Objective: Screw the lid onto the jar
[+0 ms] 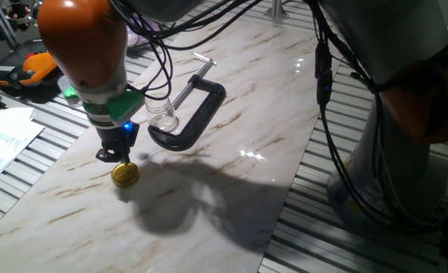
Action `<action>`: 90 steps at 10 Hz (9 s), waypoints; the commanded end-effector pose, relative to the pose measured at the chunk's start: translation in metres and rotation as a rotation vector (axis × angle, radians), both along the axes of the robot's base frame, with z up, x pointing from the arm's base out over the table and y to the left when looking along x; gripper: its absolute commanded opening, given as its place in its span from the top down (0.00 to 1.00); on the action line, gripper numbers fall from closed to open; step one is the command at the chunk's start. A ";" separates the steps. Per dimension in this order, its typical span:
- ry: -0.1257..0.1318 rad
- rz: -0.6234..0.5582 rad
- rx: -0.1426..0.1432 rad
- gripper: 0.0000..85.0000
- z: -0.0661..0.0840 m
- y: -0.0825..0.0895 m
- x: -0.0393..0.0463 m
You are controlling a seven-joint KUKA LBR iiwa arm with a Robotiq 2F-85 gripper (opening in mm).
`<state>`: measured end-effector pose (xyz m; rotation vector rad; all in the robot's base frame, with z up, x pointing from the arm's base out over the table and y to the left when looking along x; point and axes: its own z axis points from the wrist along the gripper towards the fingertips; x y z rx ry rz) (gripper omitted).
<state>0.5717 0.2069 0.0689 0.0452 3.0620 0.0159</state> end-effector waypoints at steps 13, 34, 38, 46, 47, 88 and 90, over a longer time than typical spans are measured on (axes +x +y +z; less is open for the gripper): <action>0.032 -0.015 -0.013 1.00 0.000 0.011 0.0030; 0.051 0.050 -0.017 1.00 0.002 0.012 0.0047; 0.051 0.023 -0.031 1.00 0.000 0.010 0.0068; 0.024 0.005 -0.011 0.80 -0.001 0.008 0.0098; 0.025 0.007 -0.012 0.80 -0.001 0.008 0.0092; 0.021 -0.030 -0.032 0.00 -0.038 0.012 -0.0042; 0.022 -0.025 -0.032 0.00 -0.040 0.012 -0.0040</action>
